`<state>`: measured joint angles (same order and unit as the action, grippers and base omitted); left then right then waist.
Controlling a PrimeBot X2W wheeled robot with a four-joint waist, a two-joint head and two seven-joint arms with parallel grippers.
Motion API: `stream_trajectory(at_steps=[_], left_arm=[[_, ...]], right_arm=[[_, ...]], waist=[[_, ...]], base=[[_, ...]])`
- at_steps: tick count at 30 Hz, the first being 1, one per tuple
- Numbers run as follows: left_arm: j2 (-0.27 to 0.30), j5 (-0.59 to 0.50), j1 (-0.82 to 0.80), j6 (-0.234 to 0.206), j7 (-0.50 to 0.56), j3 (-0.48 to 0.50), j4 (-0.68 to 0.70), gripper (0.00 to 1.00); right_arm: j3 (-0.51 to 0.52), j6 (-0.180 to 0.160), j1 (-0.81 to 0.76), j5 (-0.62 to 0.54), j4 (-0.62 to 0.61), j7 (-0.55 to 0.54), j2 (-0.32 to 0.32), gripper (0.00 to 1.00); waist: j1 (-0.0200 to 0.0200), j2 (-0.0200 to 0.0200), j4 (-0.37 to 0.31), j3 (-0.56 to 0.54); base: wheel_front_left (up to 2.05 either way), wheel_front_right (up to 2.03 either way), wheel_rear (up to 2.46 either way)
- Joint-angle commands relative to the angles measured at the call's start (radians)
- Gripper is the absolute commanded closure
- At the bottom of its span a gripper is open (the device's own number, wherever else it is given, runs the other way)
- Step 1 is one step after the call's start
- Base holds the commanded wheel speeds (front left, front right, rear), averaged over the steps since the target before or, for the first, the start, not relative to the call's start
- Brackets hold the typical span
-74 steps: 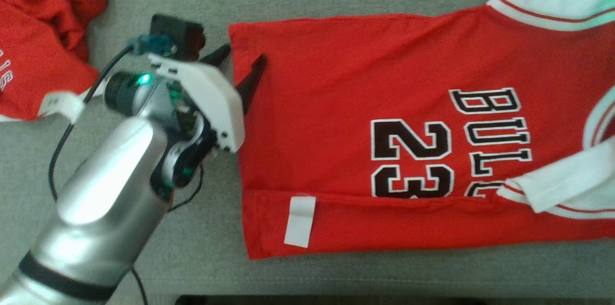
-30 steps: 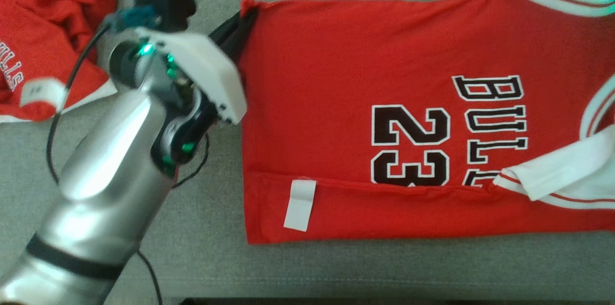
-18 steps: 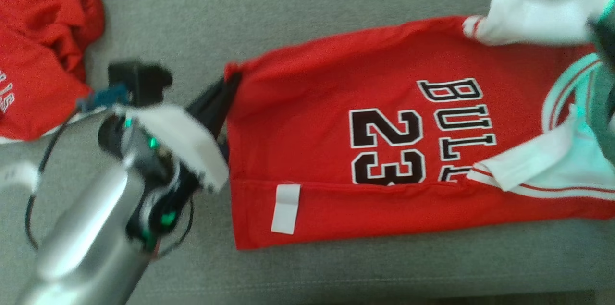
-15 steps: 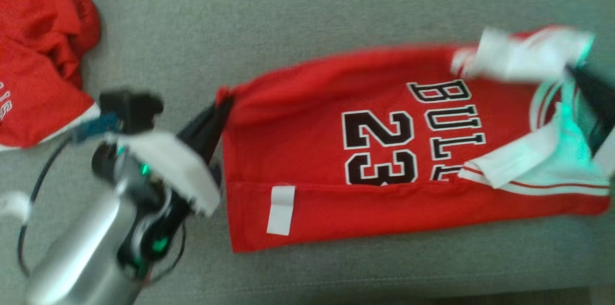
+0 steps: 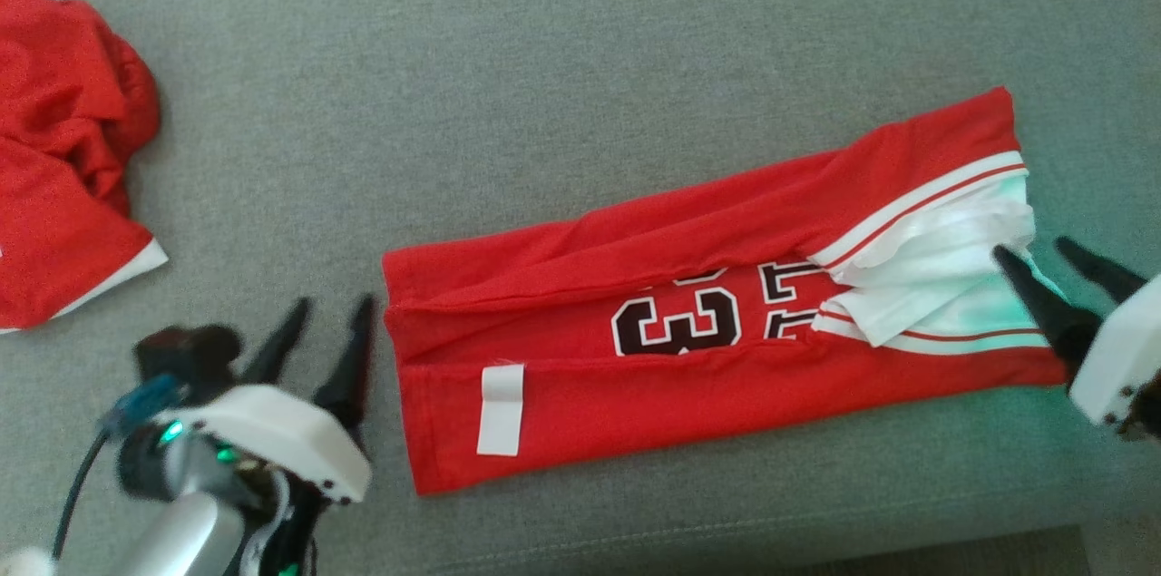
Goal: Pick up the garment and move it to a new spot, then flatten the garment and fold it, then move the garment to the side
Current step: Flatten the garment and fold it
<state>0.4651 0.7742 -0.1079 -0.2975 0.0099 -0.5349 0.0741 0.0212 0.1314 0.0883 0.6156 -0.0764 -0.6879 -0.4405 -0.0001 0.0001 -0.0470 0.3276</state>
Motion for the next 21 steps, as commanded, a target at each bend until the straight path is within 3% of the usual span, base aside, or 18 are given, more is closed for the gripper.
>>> stream_trajectory(at_steps=[1, 6, 11, 16, 21], left_arm=[[0.016, -0.020, -0.009, -0.017, -0.044, 0.055, 0.019, 0.00], [-0.037, -0.102, 0.012, -0.050, -0.228, 0.078, -0.007, 0.00], [-0.111, -0.222, 0.007, -0.053, -0.270, 0.084, -0.024, 0.00], [-0.207, -0.365, 0.022, -0.013, -0.271, 0.108, -0.014, 0.00], [-0.278, -0.448, 0.057, 0.051, -0.271, 0.147, -0.034, 0.00]], right_arm=[[0.021, -0.001, -0.004, -0.002, -0.035, -0.005, -0.008, 0.00], [0.108, -0.001, 0.042, -0.066, 0.012, -0.042, 0.071, 0.00], [0.146, -0.001, 0.118, -0.123, 0.111, -0.099, 0.146, 0.00], [0.167, -0.001, 0.175, -0.192, 0.210, -0.119, 0.187, 0.00], [0.143, -0.001, 0.162, -0.232, 0.276, -0.159, 0.179, 0.00]], waist=[[0.0001, -0.0001, -0.002, -0.007], [0.0001, -0.0001, 0.003, -0.018], [0.0001, -0.0001, 0.024, -0.020], [0.0001, -0.0001, 0.053, -0.015], [0.0001, -0.0001, 0.079, -0.021]], base=[[0.00, 0.00, 0.00], [0.00, 0.00, 0.00], [0.00, 0.00, 0.00], [0.00, 0.00, 0.00], [0.00, 0.00, 0.00]])
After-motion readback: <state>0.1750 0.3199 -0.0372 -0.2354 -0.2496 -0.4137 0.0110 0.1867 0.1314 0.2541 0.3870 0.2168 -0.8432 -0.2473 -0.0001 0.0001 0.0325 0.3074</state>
